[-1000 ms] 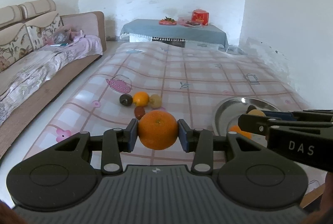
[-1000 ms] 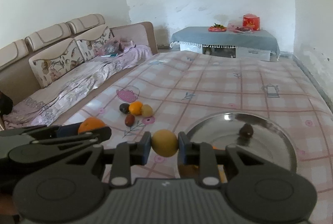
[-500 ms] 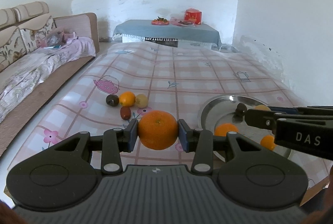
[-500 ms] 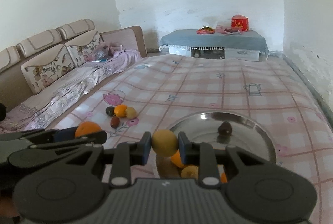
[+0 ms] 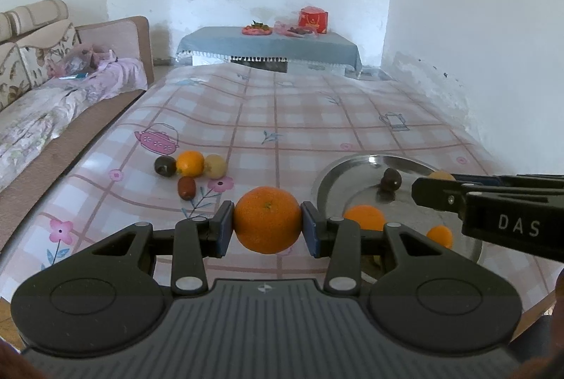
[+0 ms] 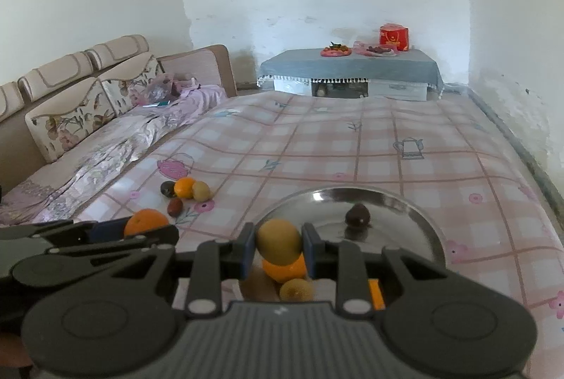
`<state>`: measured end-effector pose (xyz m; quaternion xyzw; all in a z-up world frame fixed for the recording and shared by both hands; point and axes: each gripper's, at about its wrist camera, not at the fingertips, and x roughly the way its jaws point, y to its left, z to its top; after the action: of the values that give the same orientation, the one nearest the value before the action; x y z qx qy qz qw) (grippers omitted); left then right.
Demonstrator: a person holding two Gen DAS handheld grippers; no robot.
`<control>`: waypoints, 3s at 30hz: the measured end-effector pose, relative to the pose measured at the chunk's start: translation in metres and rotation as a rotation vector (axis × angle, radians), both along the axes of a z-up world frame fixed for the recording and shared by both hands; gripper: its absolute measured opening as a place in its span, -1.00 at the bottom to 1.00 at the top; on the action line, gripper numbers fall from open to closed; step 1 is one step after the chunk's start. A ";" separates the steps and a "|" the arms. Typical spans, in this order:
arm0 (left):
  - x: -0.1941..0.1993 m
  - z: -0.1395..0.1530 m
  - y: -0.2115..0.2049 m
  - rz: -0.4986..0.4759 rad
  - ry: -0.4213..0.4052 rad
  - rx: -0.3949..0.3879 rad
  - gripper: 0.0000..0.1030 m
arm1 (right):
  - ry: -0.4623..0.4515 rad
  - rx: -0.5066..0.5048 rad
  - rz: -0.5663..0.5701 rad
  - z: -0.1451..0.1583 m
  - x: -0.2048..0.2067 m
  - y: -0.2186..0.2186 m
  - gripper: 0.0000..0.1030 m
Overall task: Organize fruits
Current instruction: 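Carry the large orange and yellow fruit over the steel basin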
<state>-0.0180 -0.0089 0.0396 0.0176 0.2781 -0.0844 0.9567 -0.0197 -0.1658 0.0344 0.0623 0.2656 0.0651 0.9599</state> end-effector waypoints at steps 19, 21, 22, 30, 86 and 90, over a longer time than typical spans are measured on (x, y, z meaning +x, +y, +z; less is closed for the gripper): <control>0.013 -0.004 -0.013 -0.057 0.003 0.009 -0.03 | -0.003 0.006 -0.062 -0.003 0.004 -0.023 -0.51; 0.015 -0.005 -0.015 -0.066 0.009 0.009 -0.03 | 0.000 0.012 -0.074 -0.005 0.004 -0.029 -0.50; 0.016 -0.006 -0.016 -0.070 0.011 0.008 -0.03 | 0.001 0.013 -0.079 -0.005 0.004 -0.031 -0.50; 0.025 -0.008 -0.029 -0.106 0.024 0.008 -0.03 | 0.011 0.027 -0.120 -0.011 0.005 -0.046 -0.50; 0.070 -0.027 -0.062 -0.191 0.082 0.037 -0.03 | 0.080 0.053 -0.192 -0.041 0.039 -0.080 -0.50; 0.073 -0.028 -0.062 -0.191 0.085 0.038 -0.03 | 0.083 0.055 -0.191 -0.042 0.042 -0.080 -0.50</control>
<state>0.0552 -0.0712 0.0117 0.0584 0.3172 -0.1704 0.9311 0.0224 -0.2454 -0.0081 0.1162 0.2960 -0.0223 0.9478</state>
